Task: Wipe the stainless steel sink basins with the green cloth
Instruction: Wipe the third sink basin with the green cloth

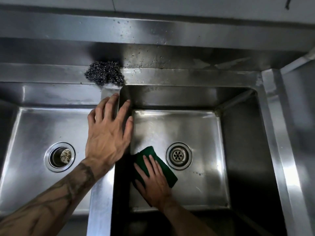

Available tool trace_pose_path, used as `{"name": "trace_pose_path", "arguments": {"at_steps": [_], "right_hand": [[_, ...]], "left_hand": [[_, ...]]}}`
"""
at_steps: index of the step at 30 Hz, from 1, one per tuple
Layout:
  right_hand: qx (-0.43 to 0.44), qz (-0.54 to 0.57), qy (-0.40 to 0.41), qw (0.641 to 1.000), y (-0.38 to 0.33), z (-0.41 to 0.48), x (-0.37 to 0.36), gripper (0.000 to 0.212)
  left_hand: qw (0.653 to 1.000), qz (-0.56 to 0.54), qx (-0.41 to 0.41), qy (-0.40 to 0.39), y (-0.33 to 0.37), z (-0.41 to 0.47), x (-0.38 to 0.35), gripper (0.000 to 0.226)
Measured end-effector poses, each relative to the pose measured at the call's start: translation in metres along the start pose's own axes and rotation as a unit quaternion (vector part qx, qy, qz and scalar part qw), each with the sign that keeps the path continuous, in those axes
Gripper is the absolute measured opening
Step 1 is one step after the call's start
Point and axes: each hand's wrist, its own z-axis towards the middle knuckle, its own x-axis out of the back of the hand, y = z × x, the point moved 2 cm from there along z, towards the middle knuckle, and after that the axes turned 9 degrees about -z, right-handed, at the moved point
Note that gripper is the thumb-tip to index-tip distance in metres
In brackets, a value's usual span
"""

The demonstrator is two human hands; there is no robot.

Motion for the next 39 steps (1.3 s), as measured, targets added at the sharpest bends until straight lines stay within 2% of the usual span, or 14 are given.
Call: {"name": "trace_pose_path", "arguments": {"at_steps": [2,5,10,15,21,22,24,26,28,33,37,39], "right_hand": [[0.003,-0.009,-0.004,1.0,0.007,0.003,0.003,0.063],[-0.042,-0.017,0.005,0.999,0.025,-0.006,0.002,0.065],[-0.207,-0.001,0.038,0.978,0.096,-0.044,0.012,0.065],[-0.195,-0.017,0.039,0.98,0.142,-0.069,0.025,0.064],[-0.304,-0.026,0.058,0.95,0.158,-0.078,0.031,0.063],[-0.305,-0.019,0.069,0.95,0.153,-0.073,0.032,0.063],[-0.255,-0.011,0.075,0.964,0.132,-0.059,0.029,0.063],[-0.165,-0.018,0.048,0.985,0.103,-0.044,0.019,0.062],[-0.134,-0.021,0.023,0.99,0.09,-0.038,0.014,0.063],[-0.205,-0.017,0.019,0.979,0.138,-0.057,0.021,0.063],[-0.338,-0.036,0.025,0.94,0.18,-0.089,0.036,0.066],[-0.351,-0.066,-0.005,0.934,0.184,-0.098,0.043,0.066]], "left_hand": [[1.0,0.0,-0.001,-0.001,-0.001,0.0,0.0,0.056],[1.0,0.002,-0.01,0.006,-0.002,0.0,-0.001,0.055],[1.0,-0.01,-0.017,0.012,-0.004,-0.001,-0.002,0.054],[0.999,-0.024,-0.026,0.027,-0.003,-0.001,-0.003,0.052],[0.999,-0.022,-0.027,0.025,-0.004,-0.002,-0.005,0.053],[0.999,-0.021,-0.027,0.027,-0.004,-0.002,-0.005,0.053],[0.999,-0.016,-0.031,0.03,-0.005,-0.002,-0.006,0.053],[0.999,-0.012,-0.034,0.033,-0.005,-0.001,-0.007,0.053],[0.998,-0.011,-0.038,0.039,-0.005,-0.002,-0.008,0.052],[0.998,-0.016,-0.04,0.048,-0.005,-0.002,-0.008,0.051],[0.998,-0.011,-0.043,0.049,-0.006,-0.002,-0.01,0.051],[0.998,-0.011,-0.041,0.049,-0.006,-0.002,-0.011,0.051]]}}
